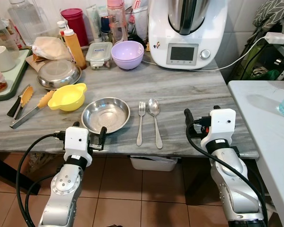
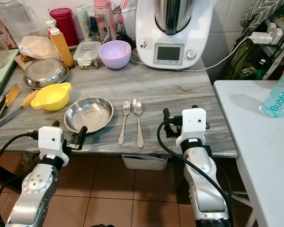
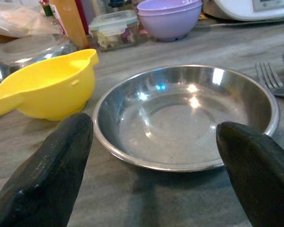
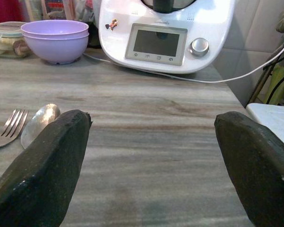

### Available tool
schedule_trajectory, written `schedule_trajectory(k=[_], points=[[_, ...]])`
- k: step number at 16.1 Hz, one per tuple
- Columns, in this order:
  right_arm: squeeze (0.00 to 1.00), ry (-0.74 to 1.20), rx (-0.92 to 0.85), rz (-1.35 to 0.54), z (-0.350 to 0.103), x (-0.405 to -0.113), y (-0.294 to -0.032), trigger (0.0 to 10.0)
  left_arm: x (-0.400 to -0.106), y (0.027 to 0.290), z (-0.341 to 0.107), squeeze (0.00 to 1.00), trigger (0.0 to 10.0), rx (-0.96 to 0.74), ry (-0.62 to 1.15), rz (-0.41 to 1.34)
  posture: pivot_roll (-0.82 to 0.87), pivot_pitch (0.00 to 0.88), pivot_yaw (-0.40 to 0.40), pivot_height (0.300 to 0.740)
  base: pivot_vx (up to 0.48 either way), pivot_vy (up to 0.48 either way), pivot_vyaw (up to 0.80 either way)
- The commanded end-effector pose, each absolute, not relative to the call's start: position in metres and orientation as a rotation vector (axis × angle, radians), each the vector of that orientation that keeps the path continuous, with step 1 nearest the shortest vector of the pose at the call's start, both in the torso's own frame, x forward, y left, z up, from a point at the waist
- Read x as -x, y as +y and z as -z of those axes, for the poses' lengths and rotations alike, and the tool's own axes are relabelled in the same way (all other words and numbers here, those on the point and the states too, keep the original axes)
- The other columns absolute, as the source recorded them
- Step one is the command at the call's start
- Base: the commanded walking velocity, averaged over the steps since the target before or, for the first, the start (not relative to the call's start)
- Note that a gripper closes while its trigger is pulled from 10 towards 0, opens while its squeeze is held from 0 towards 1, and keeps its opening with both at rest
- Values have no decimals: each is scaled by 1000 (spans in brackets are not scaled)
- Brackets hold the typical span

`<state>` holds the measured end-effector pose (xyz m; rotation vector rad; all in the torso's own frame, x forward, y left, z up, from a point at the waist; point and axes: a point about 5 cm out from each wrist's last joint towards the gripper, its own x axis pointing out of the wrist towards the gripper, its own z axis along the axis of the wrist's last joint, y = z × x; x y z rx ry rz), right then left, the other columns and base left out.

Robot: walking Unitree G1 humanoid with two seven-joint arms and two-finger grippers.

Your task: Setting the table

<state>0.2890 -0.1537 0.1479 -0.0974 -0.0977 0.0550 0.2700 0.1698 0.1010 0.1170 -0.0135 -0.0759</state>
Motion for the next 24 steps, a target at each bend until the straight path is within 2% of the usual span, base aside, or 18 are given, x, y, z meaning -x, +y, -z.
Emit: schedule_trajectory(k=[1, 24], points=[[0, -92, 94, -60, -148, -290, -153, 10000, -273, 173, -100, 0, 10000, -123, 7, 71, -40, 67, 62, 740, -270, 0, 0], [0, -96, 87, -69, -149, -294, -151, 10000, -275, 171, -100, 0, 10000, -140, 15, 101, -33, 70, 64, 740, -322, 0, 0]])
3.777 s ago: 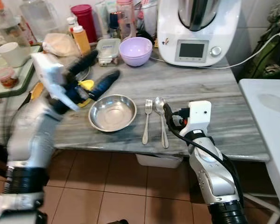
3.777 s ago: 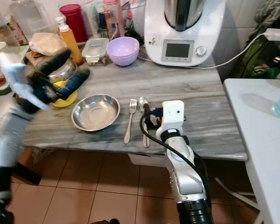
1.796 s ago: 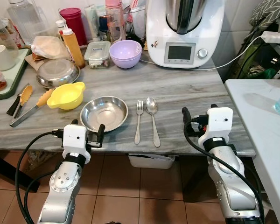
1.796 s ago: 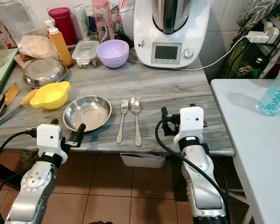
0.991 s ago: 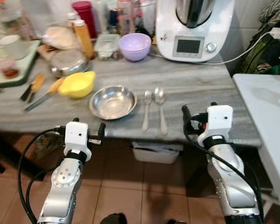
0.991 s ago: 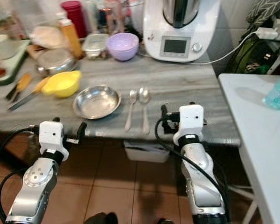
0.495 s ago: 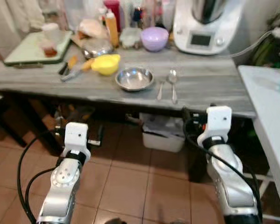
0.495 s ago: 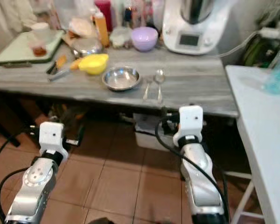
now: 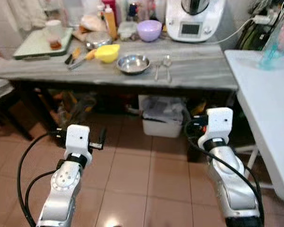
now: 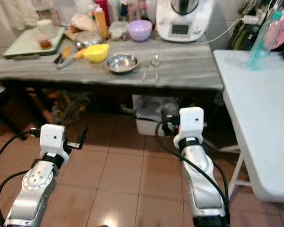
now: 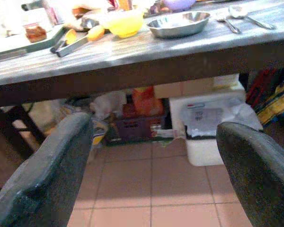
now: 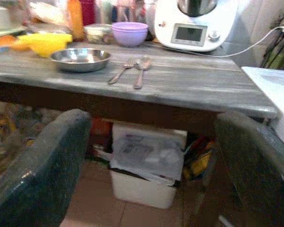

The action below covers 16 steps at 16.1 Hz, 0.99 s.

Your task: Setting the table

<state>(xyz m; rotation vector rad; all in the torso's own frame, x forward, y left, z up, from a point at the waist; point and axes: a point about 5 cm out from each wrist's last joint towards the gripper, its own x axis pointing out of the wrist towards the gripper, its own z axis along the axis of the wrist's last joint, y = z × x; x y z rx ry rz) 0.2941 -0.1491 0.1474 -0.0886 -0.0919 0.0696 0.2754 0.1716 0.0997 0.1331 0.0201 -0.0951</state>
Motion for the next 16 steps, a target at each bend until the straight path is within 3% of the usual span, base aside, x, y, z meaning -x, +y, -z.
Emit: schedule_trajectory(k=[1, 10, 16], points=[[0, -99, 97, -73, -149, -294, -150, 10000, -275, 169, -101, 0, 10000, -132, 9, 119, -33, 70, 64, 740, 0, 0, 0], [0, -108, 89, -87, -149, -294, -148, 10000, -274, 162, -105, 0, 10000, -101, -17, 199, -27, 61, 67, 740, 0, 0, 0], [0, -105, 90, -85, -148, -293, -149, 10000, -274, 160, -106, 0, 10000, -90, -17, 223, -28, 62, 72, 740, 0, -424, 0]])
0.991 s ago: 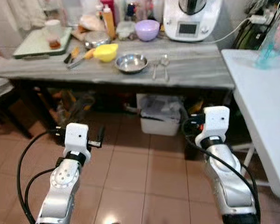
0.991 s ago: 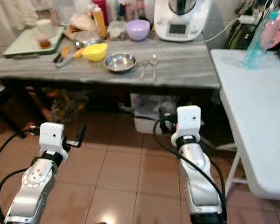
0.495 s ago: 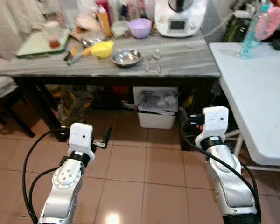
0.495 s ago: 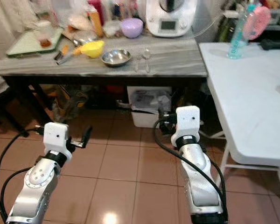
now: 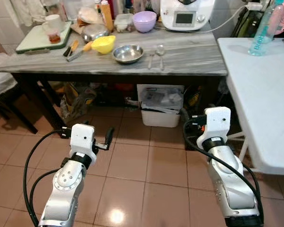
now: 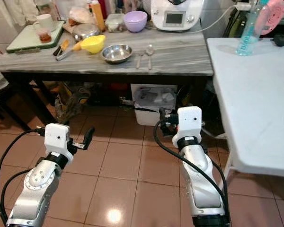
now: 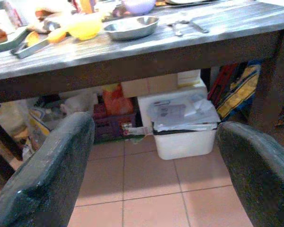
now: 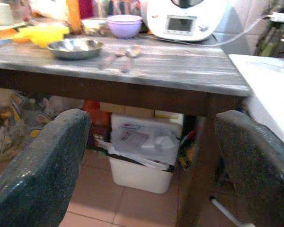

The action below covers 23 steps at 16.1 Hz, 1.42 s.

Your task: Setting the table

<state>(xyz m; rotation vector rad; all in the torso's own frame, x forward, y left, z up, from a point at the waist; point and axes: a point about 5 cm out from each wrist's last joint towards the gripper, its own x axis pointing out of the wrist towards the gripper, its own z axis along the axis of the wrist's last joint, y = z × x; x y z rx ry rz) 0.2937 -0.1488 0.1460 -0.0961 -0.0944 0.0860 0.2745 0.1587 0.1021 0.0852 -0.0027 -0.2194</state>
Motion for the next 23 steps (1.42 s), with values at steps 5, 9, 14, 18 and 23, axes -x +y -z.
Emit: schedule_trajectory(k=[5, 9, 14, 18, 23], points=[[0, -105, 91, -80, -149, -294, -151, 10000, -274, 158, -106, 0, 10000, -85, -15, 230, -33, 65, 72, 740, 0, -480, 0], [0, -120, 87, -71, -154, -293, -153, 10000, -275, 154, -117, 0, 10000, -74, -38, 269, -38, 66, 70, 740, 0, -480, 0], [0, -122, 85, -69, -156, -292, -153, 10000, -275, 146, -135, 0, 10000, -92, -84, 355, -43, 73, 74, 740, 0, -480, -80], [0, -118, 77, -60, -156, -291, -152, 10000, -273, 140, -130, 0, 10000, -75, -58, 359, -44, 72, 77, 740, 0, -480, -100], [0, -118, 73, -62, -156, -293, -151, 10000, -274, 139, -128, 0, 10000, -68, -52, 355, -40, 71, 75, 740, 0, -480, 0]])
